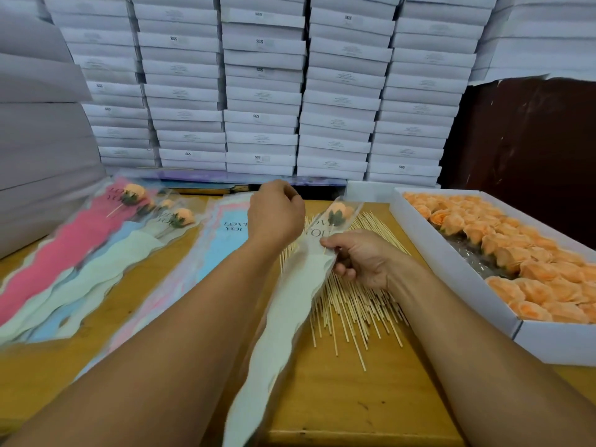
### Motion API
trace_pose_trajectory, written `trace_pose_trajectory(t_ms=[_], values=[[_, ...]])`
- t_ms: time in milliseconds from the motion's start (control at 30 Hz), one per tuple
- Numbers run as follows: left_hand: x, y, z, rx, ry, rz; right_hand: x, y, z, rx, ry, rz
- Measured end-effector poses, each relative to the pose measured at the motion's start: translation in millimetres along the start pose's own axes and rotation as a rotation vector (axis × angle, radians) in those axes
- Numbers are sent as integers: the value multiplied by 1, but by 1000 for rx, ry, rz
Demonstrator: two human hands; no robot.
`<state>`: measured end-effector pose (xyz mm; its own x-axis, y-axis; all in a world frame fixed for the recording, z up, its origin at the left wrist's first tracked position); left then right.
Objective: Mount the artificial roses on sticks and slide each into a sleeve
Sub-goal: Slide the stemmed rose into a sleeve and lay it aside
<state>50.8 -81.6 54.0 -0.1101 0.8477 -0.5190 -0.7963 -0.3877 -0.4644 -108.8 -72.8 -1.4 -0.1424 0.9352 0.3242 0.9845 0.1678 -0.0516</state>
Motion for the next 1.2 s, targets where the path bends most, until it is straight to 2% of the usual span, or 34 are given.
trace_pose_trajectory(t_ms=[133,200,267,367,467,533,633,700,767,900,1033,1200], values=[[-7,-5,13,945,-658,-34,-3,-1,0,-2,-10,24],[-12,-8,19,1176,-765,-18,-3,-2,0,3,-11,18],[-19,-14,22,1235,-789,34,-3,-2,0,14,-11,6],[-24,-23,26,1248,-878,153,-2,-2,0,19,-10,3],[-25,-28,22,1025,-813,170,0,-2,-1,26,-7,-2],[-20,-22,14,754,-671,33,1,-2,-1,23,-7,-6],[-3,-9,-3,306,-423,-263,1,-2,-2,20,-21,-5],[8,-9,-12,109,-331,-395,0,-3,-2,16,-31,-3],[20,-14,-18,112,-380,-497,0,-4,-2,4,-41,2],[48,-27,-21,306,-543,-731,-1,-8,-4,-31,-78,38],[65,-33,-21,514,-609,-754,-3,-8,-4,-43,-103,74],[72,-33,-20,626,-632,-789,-3,-8,-4,-25,-125,98]])
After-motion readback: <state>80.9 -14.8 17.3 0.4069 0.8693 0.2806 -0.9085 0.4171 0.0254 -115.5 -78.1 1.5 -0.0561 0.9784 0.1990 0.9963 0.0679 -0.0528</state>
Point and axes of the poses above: each hand's wrist, its own x-axis away from the middle knuckle, its own y-axis out of the palm, z = x × y, the point moved 2 cm from there along -x, towards the middle knuckle, and after that the axes turned 7 degrees about y, right-handed, at the moved point
